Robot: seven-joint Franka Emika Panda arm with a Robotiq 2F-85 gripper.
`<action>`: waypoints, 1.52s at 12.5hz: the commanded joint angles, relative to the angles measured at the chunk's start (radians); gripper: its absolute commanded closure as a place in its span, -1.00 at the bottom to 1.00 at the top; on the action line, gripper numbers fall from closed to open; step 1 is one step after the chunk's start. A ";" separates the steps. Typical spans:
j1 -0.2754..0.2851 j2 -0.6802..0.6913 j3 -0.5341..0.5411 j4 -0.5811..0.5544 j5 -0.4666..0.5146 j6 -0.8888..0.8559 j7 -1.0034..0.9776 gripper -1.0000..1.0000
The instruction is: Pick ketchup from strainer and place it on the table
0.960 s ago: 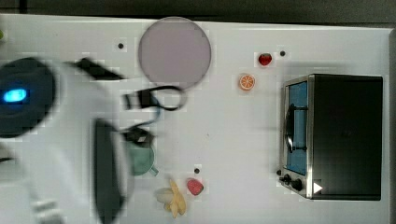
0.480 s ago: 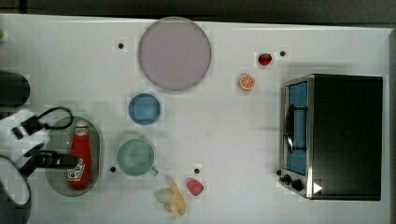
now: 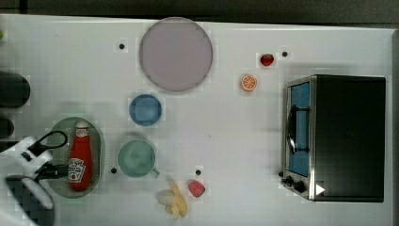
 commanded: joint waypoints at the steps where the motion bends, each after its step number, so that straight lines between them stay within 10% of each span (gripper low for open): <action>1: -0.030 0.048 -0.029 -0.093 -0.023 0.174 0.051 -1.00; 14: 0.056 0.395 -0.156 -0.119 -0.081 0.477 0.060 -1.00; 19: 0.122 0.393 -0.198 -0.103 -0.081 0.489 0.060 -0.18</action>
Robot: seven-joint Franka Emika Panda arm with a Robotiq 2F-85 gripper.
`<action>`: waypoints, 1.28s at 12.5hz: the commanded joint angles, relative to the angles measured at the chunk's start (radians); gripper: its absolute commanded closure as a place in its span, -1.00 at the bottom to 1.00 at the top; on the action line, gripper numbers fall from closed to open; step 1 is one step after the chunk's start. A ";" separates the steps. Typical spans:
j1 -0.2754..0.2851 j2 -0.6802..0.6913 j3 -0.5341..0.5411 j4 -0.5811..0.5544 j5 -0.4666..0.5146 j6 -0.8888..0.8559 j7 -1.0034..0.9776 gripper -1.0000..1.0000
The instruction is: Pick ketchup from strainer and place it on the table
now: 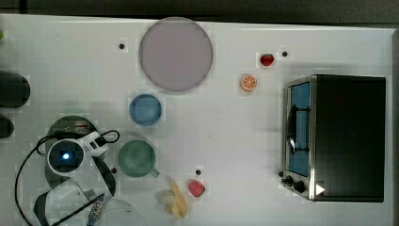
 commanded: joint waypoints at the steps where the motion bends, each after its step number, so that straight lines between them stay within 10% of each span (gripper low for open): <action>1: 0.046 -0.029 0.000 0.007 -0.003 0.013 0.057 -0.18; 9: 0.006 -0.368 0.011 0.110 0.117 -0.390 0.072 -0.18; 16: -0.082 -0.486 -0.210 0.281 0.136 -0.747 -0.124 -0.18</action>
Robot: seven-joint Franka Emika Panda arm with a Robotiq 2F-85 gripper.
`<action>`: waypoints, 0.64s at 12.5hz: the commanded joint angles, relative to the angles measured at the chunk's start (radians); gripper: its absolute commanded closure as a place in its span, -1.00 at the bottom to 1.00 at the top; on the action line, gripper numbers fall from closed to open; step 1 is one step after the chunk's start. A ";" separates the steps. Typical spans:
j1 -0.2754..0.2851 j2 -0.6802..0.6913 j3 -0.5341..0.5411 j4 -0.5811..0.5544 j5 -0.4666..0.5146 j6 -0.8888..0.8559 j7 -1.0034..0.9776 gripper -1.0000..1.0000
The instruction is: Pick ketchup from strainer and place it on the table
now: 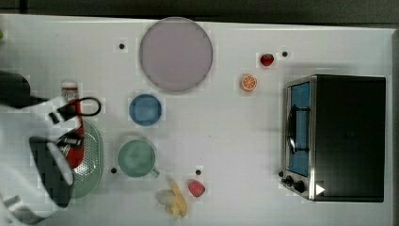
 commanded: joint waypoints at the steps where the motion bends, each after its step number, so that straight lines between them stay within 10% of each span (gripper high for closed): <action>1: -0.092 0.012 -0.137 -0.005 -0.016 -0.037 -0.160 -0.18; 8: -0.109 0.007 -0.405 -0.065 -0.151 -0.045 -0.368 -0.18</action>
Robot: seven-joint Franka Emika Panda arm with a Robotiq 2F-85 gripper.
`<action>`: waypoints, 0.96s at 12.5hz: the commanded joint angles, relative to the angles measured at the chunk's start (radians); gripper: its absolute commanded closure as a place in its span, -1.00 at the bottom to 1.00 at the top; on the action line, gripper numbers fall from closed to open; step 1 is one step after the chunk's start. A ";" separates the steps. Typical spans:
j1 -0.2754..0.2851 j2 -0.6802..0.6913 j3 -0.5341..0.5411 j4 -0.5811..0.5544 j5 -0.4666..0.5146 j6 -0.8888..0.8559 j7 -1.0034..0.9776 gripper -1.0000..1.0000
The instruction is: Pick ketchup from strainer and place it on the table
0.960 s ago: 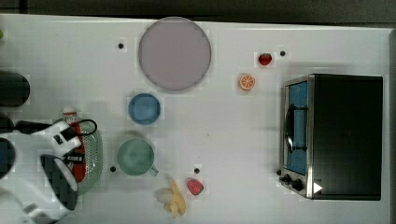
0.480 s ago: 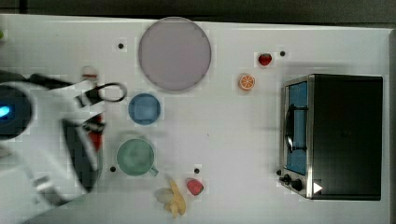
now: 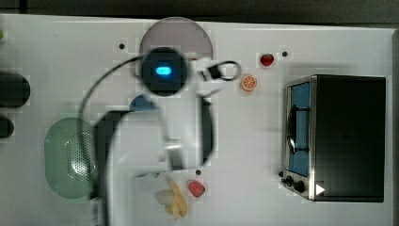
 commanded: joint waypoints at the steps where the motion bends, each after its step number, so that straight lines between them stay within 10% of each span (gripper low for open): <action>1: -0.013 -0.005 -0.024 -0.060 0.002 0.001 -0.100 -0.18; 10: -0.013 0.094 -0.094 -0.342 0.002 0.407 -0.105 -0.18; 12: -0.013 0.157 -0.098 -0.344 0.002 0.474 -0.105 -0.43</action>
